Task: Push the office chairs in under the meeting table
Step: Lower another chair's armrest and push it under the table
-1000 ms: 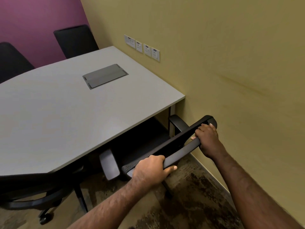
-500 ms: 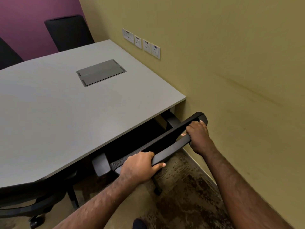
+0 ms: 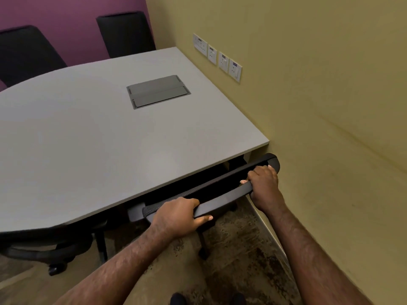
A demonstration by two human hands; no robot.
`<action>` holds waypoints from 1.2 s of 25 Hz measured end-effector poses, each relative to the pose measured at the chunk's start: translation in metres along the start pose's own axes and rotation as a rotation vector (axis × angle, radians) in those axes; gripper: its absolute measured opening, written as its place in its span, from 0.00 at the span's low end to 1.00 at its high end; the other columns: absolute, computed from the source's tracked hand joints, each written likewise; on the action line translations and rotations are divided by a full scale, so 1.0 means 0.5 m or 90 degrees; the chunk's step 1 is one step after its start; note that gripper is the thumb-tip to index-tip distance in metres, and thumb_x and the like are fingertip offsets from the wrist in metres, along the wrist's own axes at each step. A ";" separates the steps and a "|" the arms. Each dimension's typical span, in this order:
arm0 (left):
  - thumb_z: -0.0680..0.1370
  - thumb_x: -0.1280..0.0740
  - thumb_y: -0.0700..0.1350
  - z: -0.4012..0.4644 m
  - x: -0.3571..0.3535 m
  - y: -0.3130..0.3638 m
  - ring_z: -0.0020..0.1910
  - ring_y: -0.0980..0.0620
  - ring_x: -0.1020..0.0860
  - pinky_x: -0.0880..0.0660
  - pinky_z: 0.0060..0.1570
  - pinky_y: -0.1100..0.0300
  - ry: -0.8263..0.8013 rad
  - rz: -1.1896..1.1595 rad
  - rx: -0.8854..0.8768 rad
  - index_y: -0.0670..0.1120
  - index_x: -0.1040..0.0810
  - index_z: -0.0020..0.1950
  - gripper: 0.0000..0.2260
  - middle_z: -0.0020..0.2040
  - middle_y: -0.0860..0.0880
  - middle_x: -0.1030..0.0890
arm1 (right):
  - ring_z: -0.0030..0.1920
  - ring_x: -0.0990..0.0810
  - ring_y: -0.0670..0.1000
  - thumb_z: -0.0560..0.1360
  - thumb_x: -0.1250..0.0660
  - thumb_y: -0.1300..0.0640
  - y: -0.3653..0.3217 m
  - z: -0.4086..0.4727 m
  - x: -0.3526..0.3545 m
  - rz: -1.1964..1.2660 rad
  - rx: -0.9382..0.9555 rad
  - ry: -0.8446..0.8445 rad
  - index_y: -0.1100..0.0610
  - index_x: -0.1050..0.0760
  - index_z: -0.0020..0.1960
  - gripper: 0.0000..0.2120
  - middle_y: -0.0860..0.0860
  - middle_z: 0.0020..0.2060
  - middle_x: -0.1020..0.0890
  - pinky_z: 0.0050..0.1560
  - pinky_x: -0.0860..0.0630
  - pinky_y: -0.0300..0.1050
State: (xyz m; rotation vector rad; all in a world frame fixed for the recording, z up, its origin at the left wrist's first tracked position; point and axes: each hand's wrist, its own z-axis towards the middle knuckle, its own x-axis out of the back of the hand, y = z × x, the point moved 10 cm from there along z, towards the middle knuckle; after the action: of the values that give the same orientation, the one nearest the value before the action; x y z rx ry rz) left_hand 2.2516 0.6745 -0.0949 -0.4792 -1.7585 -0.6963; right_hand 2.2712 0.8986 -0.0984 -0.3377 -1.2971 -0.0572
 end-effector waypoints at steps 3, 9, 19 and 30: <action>0.72 0.42 0.73 0.017 0.016 -0.015 0.33 0.58 0.28 0.36 0.30 0.60 0.031 0.023 0.028 0.55 0.30 0.41 0.21 0.34 0.57 0.27 | 0.48 0.25 0.58 0.69 0.30 0.62 -0.009 0.031 -0.004 -0.003 0.038 -0.024 0.56 0.26 0.42 0.05 0.53 0.39 0.23 0.67 0.37 0.59; 0.71 0.43 0.75 0.049 0.043 -0.047 0.31 0.55 0.29 0.35 0.30 0.56 0.065 0.051 0.035 0.53 0.33 0.36 0.25 0.31 0.55 0.28 | 0.40 0.26 0.57 0.64 0.29 0.60 -0.036 0.090 -0.021 -0.077 0.160 -0.104 0.54 0.27 0.38 0.07 0.52 0.34 0.23 0.52 0.31 0.53; 0.71 0.45 0.75 0.108 0.059 -0.108 0.30 0.55 0.29 0.34 0.31 0.58 0.071 0.069 0.022 0.53 0.31 0.38 0.25 0.31 0.56 0.29 | 0.44 0.27 0.55 0.69 0.33 0.54 -0.053 0.159 -0.038 -0.093 0.156 -0.124 0.53 0.28 0.40 0.05 0.50 0.37 0.24 0.54 0.36 0.50; 0.72 0.43 0.73 0.127 0.067 -0.128 0.31 0.54 0.30 0.36 0.31 0.57 0.064 0.081 0.021 0.52 0.33 0.37 0.24 0.30 0.56 0.32 | 0.42 0.26 0.54 0.64 0.28 0.56 -0.057 0.175 -0.043 -0.085 0.145 -0.110 0.52 0.29 0.40 0.10 0.49 0.36 0.24 0.54 0.34 0.52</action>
State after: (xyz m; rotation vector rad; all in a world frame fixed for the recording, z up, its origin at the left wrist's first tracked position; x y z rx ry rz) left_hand 2.1558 0.6683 -0.0887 -0.5196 -1.6281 -0.5903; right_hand 2.1772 0.8926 -0.0930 -0.0611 -1.4799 0.0081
